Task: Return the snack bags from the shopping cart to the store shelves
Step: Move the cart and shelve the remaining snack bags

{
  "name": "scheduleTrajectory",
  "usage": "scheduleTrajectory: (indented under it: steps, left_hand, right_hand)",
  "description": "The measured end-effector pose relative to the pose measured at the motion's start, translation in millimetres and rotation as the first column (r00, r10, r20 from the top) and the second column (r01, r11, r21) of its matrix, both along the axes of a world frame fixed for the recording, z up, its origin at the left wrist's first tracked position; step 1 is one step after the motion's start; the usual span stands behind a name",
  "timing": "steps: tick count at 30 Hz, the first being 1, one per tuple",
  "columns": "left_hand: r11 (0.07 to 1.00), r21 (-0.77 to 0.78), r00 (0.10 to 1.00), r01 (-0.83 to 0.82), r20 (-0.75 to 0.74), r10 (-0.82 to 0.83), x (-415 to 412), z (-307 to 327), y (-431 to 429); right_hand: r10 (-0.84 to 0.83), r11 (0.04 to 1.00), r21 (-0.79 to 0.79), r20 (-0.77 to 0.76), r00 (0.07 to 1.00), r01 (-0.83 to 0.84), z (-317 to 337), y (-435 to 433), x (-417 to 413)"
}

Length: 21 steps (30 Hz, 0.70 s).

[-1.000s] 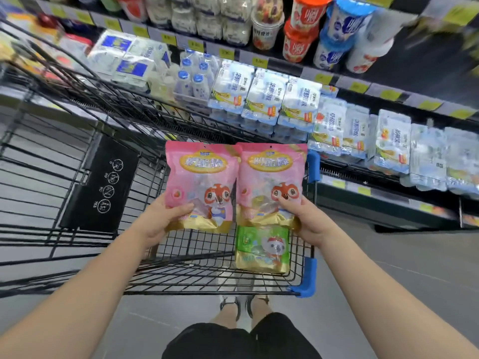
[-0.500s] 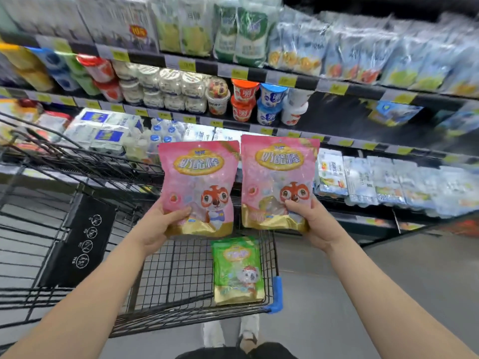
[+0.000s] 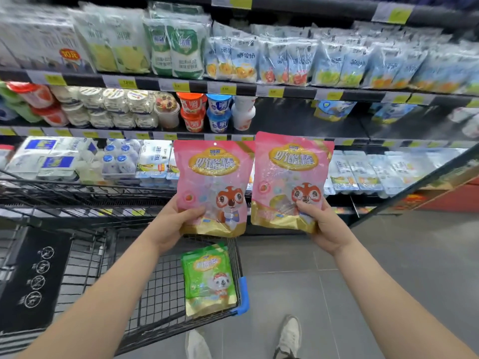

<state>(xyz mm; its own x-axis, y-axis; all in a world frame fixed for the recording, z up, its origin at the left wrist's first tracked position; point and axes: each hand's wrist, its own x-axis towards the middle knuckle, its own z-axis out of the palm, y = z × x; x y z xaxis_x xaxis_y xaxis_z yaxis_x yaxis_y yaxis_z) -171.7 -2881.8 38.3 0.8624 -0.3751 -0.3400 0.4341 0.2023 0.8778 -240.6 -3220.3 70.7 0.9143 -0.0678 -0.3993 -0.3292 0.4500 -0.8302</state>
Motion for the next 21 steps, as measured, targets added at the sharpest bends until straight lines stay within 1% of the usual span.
scheduleTrajectory:
  steps: [4, 7, 14, 17, 21]
  left_hand:
    - [1.000, -0.003, 1.000, -0.003, 0.004, 0.003, 1, 13, -45]
    - [0.998, -0.018, 0.998, -0.053, -0.032, 0.052, 0, 19, -91]
    - [0.998, -0.023, 0.997, -0.066, -0.042, 0.065, -4, 21, -199]
    - [0.998, -0.006, 0.997, -0.060, -0.040, 0.060, -5, 21, -227]
    - [0.998, -0.003, 0.996, -0.066, -0.061, 0.065, 3, 24, -244]
  right_hand:
    - [0.001, 1.000, -0.005, 0.009, 1.000, -0.001, 5, -43, -3]
    - [-0.001, 1.000, -0.011, 0.016, 1.000, 0.001, 10, -88, -7]
    - [-0.018, 1.000, 0.011, 0.030, 0.999, 0.018, 15, -191, -13]
    - [0.021, 1.000, -0.001, 0.023, 1.000, -0.021, 14, -217, -10]
    - [0.031, 0.999, 0.009, 0.021, 0.999, -0.031, 14, -236, 0]
